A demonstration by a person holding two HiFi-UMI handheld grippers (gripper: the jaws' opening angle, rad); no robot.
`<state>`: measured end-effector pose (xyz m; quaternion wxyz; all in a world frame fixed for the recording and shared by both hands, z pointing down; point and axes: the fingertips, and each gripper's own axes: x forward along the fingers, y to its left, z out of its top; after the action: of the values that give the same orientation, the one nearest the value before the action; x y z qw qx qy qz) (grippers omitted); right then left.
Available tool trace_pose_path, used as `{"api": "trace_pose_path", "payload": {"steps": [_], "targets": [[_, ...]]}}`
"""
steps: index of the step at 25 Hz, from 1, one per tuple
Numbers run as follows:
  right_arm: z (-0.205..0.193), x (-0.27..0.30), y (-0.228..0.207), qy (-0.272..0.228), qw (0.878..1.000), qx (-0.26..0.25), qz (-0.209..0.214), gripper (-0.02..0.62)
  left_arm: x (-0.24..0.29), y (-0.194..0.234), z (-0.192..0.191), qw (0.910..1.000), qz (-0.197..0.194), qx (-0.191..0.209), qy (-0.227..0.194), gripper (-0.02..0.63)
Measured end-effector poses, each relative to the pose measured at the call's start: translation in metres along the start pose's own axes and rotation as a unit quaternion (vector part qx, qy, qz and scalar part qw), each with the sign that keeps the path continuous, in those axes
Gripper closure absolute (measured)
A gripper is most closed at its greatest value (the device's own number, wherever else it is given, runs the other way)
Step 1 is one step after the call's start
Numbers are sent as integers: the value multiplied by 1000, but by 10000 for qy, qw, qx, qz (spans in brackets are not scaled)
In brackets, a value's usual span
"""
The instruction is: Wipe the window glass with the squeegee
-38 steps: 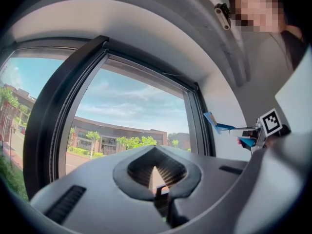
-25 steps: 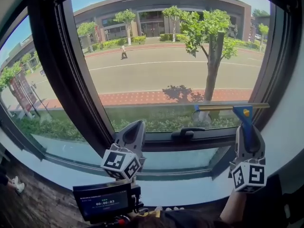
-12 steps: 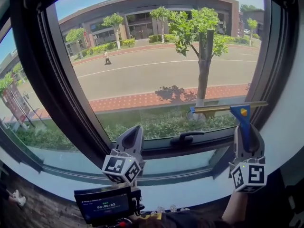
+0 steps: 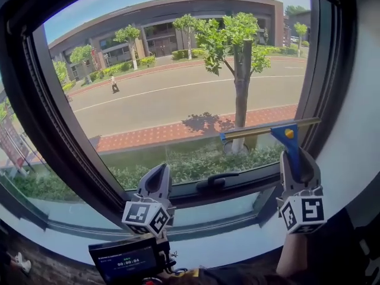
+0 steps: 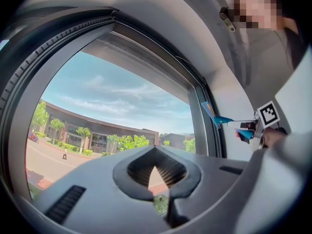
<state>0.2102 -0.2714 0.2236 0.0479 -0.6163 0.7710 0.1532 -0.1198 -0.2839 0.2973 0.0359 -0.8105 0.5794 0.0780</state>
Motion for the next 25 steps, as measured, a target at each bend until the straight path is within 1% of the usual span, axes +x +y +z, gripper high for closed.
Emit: {"api": "trace_pose_path", "payload": {"steps": [6,9,12,15,18,19,21,23,25], "targets": [[11,19,-17,-89,9999,11,-78,453,16,-4,1,9999,106,52,33,604],[22,32,-28,-239,9997,72,-82,453,26,-11,12,9997,94,210,-11,604],[40,45,-39,-465,9987,91,-165,453,36,-16,32,9991,26,421,-98,604],[59,53,-43,-570,9974,360,-241,453,39,-18,49,9980,19,590,-229,604],[78,50,-39,-586,9957,642,-331,453,37,-24,67,9965,-9,725,-425,604],[83,48,-36,-619,9955,640,-332,453,37,-26,72,9961,-17,737,-482,604],[96,48,-30,-763,9954,457,-351,453,37,-28,77,9959,-10,731,-535,604],[112,54,-26,-957,9946,190,-349,453,38,-27,78,9959,6,739,-523,604],[129,65,-26,-1106,9934,97,-301,453,38,-25,77,9960,20,737,-496,604]]}}
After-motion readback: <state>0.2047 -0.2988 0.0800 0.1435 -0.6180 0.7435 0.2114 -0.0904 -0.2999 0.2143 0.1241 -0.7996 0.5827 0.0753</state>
